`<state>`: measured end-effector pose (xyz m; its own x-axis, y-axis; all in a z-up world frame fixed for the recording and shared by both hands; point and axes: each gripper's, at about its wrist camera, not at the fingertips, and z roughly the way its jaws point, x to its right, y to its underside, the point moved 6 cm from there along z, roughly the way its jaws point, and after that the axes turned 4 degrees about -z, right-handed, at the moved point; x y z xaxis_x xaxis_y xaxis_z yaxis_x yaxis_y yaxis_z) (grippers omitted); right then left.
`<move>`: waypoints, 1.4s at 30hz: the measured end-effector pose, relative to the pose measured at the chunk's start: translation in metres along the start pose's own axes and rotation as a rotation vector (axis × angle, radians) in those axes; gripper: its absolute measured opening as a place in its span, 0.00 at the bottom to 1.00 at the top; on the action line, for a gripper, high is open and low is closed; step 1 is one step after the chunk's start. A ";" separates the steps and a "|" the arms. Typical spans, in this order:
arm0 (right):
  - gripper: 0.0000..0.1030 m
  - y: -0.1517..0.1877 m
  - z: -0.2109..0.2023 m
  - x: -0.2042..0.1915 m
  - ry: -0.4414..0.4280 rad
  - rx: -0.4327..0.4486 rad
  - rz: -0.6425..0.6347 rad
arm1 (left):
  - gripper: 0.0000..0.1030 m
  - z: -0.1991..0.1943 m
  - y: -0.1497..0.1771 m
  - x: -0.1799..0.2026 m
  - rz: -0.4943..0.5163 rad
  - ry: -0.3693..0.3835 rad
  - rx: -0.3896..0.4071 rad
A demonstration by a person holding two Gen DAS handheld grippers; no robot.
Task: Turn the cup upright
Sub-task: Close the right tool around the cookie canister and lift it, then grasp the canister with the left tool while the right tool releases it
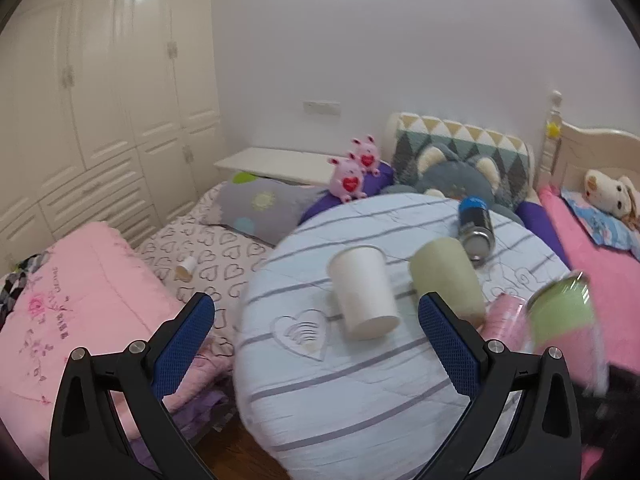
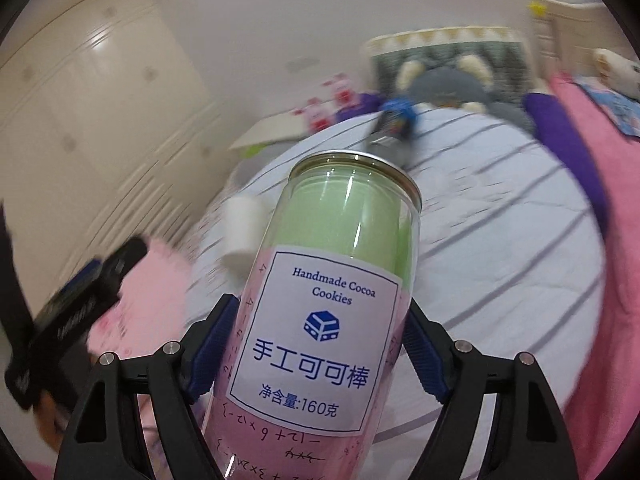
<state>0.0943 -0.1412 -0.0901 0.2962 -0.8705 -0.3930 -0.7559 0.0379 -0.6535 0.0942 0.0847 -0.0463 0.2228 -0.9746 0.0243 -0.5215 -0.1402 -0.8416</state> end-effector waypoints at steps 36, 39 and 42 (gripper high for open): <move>0.70 -0.013 0.105 0.014 -0.005 -0.177 0.048 | 1.00 0.058 0.023 0.023 0.046 0.068 -0.169; 0.78 -0.008 0.087 0.014 -0.040 -0.161 0.041 | 1.00 0.053 0.023 0.029 0.031 0.099 -0.178; 0.79 -0.006 0.062 0.015 -0.051 -0.110 0.010 | 1.00 0.044 0.021 0.039 0.016 0.122 -0.176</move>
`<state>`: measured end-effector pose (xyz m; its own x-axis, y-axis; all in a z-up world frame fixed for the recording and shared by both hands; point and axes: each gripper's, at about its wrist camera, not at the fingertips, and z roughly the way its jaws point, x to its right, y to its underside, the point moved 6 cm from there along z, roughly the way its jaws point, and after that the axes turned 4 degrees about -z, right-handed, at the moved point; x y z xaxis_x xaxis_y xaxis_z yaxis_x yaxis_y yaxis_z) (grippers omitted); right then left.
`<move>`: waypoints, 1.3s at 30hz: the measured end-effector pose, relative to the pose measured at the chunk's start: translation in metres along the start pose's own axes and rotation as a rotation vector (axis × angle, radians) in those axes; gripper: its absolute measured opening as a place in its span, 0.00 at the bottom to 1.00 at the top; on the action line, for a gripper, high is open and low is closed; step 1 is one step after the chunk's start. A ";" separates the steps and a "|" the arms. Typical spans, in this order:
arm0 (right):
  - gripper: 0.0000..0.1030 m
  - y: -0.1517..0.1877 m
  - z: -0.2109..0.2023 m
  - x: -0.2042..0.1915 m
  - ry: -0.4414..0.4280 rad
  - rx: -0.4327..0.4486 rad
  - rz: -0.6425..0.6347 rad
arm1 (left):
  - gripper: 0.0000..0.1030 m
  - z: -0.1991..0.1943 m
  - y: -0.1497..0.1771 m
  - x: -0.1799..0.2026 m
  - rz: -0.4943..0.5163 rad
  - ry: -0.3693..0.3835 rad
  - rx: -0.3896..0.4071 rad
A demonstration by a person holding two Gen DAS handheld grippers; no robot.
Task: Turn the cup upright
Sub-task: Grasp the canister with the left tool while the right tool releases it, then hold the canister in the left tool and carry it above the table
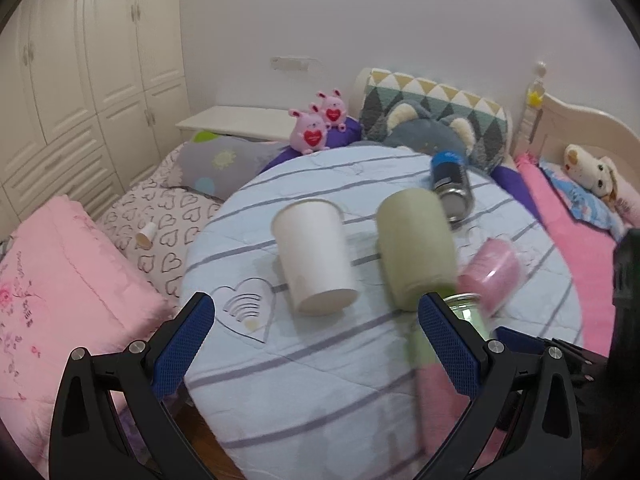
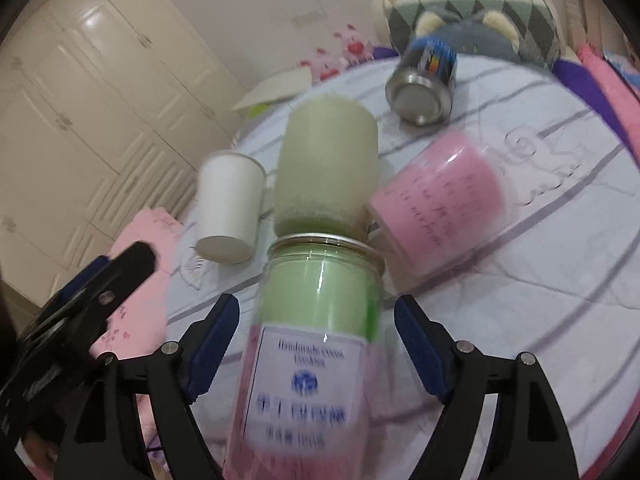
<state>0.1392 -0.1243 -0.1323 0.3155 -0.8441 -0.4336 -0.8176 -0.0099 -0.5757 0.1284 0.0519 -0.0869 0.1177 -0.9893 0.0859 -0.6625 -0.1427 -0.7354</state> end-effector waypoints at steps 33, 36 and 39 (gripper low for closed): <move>0.79 -0.002 -0.058 0.082 0.264 0.091 -0.237 | 1.00 0.063 0.042 0.115 0.112 -0.031 -0.304; 0.79 -0.002 -0.058 0.084 0.262 0.090 -0.230 | 1.00 0.066 0.044 0.116 0.115 -0.023 -0.336; 0.79 -0.003 -0.058 0.085 0.256 0.090 -0.228 | 0.99 0.070 0.046 0.114 0.109 -0.024 -0.365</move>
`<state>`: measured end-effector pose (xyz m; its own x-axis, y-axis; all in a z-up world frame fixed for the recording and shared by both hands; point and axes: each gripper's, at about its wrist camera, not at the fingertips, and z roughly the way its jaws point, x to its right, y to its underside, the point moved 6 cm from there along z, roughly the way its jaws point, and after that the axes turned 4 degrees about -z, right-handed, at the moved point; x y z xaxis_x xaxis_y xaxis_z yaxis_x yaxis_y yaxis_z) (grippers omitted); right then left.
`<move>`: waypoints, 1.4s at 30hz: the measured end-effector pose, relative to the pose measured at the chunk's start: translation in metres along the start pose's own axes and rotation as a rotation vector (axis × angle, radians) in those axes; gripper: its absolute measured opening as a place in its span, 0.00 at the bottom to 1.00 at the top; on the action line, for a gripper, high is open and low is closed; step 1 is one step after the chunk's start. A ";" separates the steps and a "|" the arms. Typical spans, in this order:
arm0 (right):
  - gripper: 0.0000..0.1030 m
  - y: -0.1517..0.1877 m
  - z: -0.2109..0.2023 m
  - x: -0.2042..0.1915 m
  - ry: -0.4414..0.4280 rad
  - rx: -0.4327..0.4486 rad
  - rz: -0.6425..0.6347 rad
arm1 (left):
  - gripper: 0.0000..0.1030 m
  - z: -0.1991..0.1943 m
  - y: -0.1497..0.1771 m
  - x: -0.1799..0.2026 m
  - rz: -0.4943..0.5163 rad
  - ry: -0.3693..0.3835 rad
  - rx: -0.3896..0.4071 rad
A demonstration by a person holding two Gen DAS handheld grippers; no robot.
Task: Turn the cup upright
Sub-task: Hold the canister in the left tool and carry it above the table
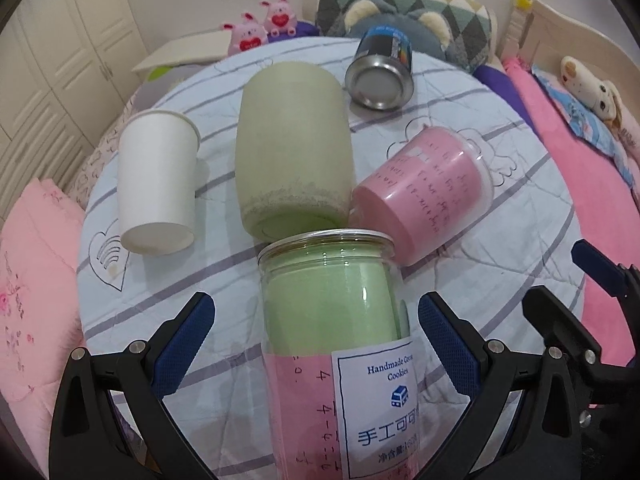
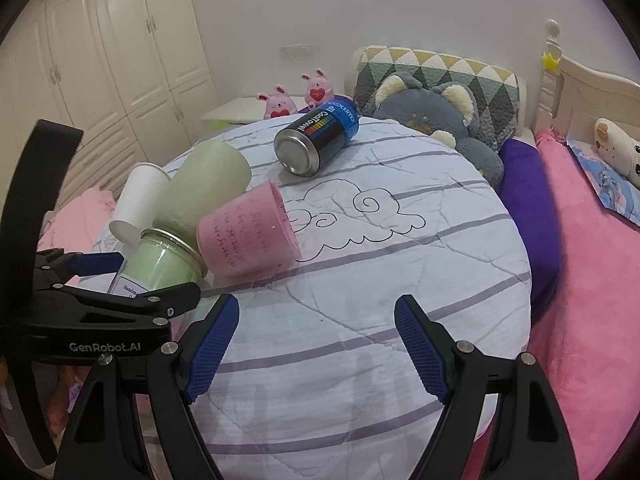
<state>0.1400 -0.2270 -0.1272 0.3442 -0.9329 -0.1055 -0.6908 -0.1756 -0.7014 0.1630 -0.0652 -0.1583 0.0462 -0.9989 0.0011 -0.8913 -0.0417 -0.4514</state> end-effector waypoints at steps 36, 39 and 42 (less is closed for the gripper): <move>0.79 0.009 -0.014 -0.024 -0.077 -0.012 0.009 | 0.72 -0.023 0.001 0.000 0.056 0.112 0.074; 0.79 0.013 -0.020 -0.028 -0.144 -0.014 0.040 | 0.72 -0.026 0.002 -0.001 0.056 0.121 0.083; 0.79 0.015 -0.023 -0.033 -0.138 -0.021 0.022 | 0.72 -0.032 0.002 -0.002 0.061 0.118 0.104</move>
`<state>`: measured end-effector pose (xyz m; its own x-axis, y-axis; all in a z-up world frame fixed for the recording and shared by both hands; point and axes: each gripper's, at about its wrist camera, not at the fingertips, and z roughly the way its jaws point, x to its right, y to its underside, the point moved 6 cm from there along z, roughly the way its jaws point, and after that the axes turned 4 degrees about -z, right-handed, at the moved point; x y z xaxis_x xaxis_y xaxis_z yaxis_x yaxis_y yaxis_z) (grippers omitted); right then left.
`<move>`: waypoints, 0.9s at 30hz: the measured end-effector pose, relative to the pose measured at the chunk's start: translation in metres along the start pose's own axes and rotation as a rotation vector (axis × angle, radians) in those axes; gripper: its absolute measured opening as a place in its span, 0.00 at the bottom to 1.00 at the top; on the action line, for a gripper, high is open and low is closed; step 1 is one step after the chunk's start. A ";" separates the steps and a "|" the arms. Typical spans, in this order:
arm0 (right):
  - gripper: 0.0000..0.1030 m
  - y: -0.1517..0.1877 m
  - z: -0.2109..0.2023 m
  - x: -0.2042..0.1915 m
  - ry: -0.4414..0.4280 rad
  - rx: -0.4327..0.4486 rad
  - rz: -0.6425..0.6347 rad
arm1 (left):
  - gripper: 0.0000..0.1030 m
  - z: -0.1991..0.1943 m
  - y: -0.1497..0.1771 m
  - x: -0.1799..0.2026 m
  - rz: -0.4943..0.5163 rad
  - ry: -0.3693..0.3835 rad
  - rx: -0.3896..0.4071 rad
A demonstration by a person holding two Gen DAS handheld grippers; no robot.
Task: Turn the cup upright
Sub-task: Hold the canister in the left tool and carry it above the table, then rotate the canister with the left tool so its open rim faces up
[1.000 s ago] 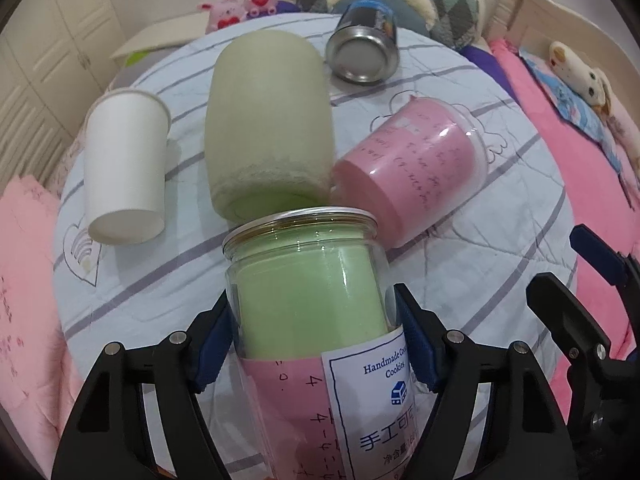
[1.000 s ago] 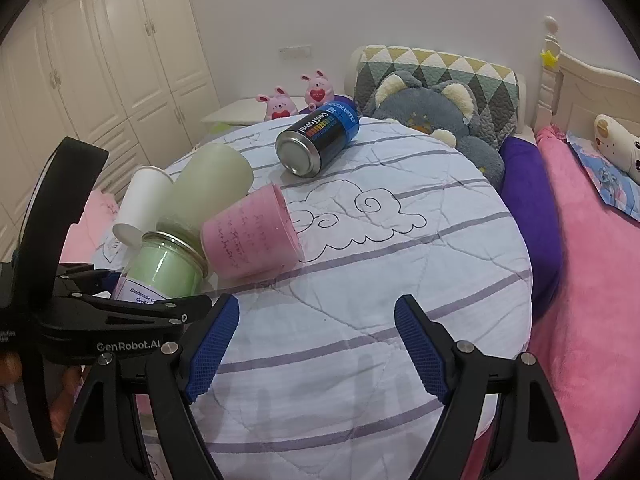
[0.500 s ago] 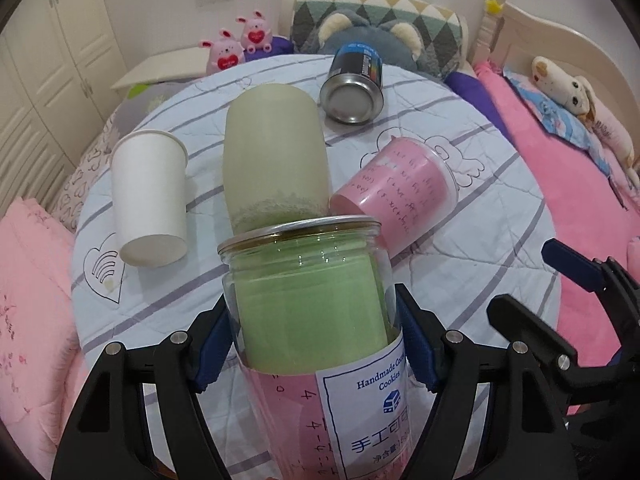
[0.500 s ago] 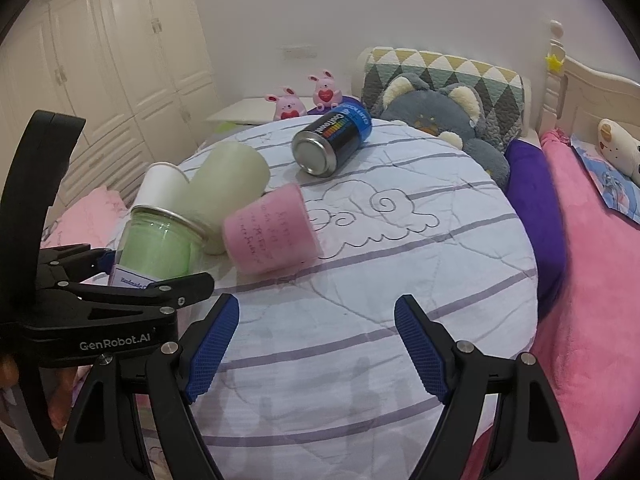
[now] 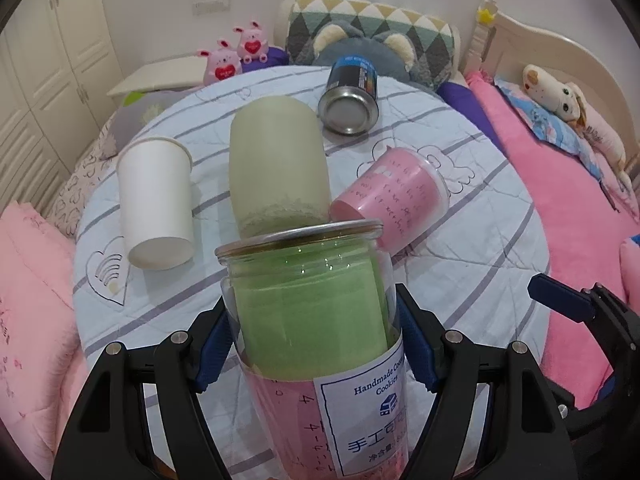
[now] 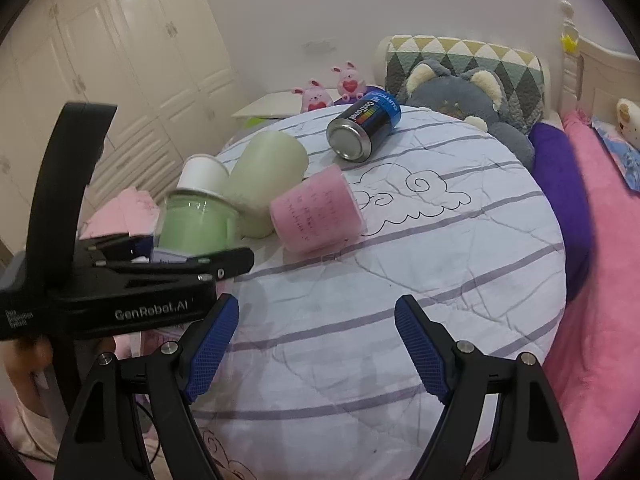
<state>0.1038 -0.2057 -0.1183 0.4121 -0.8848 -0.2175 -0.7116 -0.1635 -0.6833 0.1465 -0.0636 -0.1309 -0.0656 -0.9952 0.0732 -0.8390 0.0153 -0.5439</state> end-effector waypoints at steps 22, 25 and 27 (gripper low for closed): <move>0.80 0.005 0.020 -0.031 -0.072 -0.029 -0.024 | 0.71 -0.034 -0.014 0.000 0.024 -0.001 0.197; 0.80 0.004 0.024 -0.031 -0.070 -0.033 -0.020 | 0.70 -0.031 -0.013 0.000 0.029 -0.004 0.194; 0.80 0.005 0.026 -0.031 -0.069 -0.036 -0.020 | 0.70 -0.029 -0.013 0.001 0.035 -0.011 0.193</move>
<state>0.1025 -0.1676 -0.1331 0.4635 -0.8493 -0.2527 -0.7226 -0.1972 -0.6625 0.1414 -0.0622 -0.0996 -0.0860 -0.9954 0.0426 -0.7169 0.0322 -0.6964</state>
